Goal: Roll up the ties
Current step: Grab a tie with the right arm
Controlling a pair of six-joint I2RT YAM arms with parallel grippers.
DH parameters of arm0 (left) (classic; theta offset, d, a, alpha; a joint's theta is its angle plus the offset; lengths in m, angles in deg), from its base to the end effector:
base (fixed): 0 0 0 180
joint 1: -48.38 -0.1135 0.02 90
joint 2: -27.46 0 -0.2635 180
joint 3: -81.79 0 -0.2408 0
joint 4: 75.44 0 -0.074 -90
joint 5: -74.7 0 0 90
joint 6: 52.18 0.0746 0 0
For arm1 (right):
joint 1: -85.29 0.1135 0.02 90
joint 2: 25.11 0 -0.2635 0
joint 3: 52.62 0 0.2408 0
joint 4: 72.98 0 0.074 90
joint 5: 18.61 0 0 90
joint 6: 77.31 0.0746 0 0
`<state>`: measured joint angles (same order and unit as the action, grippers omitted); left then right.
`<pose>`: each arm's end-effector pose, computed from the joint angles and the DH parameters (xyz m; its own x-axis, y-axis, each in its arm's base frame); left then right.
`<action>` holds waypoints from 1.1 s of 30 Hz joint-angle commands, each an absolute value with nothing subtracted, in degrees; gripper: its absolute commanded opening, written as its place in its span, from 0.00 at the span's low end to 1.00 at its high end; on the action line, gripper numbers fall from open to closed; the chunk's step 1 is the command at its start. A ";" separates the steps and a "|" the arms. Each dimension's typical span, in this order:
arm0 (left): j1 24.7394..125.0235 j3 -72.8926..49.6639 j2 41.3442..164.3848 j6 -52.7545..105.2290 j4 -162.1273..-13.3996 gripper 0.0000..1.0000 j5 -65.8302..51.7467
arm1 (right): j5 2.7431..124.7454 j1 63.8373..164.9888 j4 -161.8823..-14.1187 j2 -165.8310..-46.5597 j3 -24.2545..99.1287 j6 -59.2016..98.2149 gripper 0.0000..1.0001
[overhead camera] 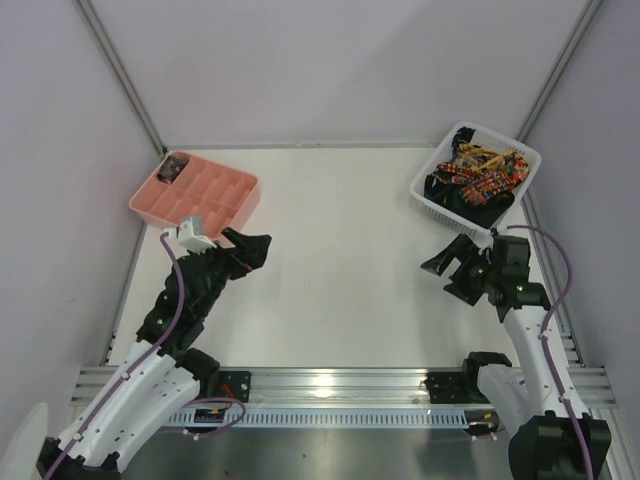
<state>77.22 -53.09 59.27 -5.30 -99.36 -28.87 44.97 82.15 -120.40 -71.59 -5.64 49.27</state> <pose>0.1612 -0.0688 0.2809 -0.3001 -0.5932 -0.7470 0.0846 0.7634 -0.6403 0.1771 0.0235 0.2038 -0.7373 0.5749 -0.3548 0.2303 0.7076 0.6680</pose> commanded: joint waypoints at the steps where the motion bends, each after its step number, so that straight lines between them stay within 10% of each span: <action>1: 74.84 -50.75 59.80 -6.15 -100.93 1.00 -18.61 | 53.08 81.42 -121.04 -72.91 4.50 48.65 1.00; 13: 72.64 -31.57 78.18 8.98 -112.64 1.00 -0.37 | 49.86 72.92 -122.57 -105.34 34.91 47.56 0.90; 33: 72.99 -24.82 80.45 27.44 -116.23 1.00 -1.68 | 50.55 66.04 -106.47 -126.98 42.66 52.68 0.74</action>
<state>73.00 -28.17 79.62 23.31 -115.43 -0.21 49.60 66.15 -108.42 -125.84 40.13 54.19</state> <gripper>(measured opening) 0.996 0.749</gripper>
